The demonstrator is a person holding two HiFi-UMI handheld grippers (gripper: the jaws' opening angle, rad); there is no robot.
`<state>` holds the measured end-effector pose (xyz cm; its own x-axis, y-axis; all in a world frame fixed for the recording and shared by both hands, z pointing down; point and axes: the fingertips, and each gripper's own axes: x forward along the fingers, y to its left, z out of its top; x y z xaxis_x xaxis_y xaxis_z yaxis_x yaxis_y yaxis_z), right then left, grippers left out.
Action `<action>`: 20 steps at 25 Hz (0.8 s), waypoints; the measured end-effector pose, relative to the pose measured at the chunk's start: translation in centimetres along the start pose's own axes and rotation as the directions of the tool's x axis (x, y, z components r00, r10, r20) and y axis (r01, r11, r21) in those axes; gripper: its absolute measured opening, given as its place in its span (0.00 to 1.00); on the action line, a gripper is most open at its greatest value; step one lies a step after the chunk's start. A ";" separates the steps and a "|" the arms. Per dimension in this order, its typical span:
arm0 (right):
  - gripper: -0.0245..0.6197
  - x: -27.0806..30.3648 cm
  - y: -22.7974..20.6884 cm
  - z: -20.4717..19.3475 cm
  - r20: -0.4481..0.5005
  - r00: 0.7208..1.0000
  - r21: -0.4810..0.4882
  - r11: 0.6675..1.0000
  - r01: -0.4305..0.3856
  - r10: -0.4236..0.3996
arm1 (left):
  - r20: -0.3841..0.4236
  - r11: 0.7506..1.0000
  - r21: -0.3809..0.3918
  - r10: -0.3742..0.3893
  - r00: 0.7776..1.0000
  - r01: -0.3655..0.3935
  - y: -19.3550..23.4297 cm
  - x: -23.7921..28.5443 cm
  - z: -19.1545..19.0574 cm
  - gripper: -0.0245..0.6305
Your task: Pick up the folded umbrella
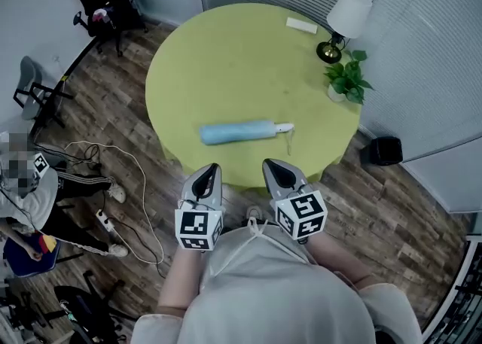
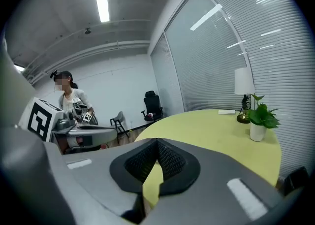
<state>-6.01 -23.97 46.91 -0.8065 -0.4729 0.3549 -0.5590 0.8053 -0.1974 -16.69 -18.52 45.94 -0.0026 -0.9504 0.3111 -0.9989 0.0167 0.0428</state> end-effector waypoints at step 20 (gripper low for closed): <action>0.04 8.8 -8.9 -1.3 -0.101 0.980 0.126 0.975 0.185 -0.173 | -0.455 0.872 0.256 -0.272 0.848 0.417 2.1 16.7 -6.9 0.28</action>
<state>-7.94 -34.82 52.95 -0.6741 -0.5662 0.4743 -0.7182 0.6525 -0.2419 -18.53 -32.22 57.79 0.2901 -0.6693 0.6840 -0.8842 -0.4609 -0.0759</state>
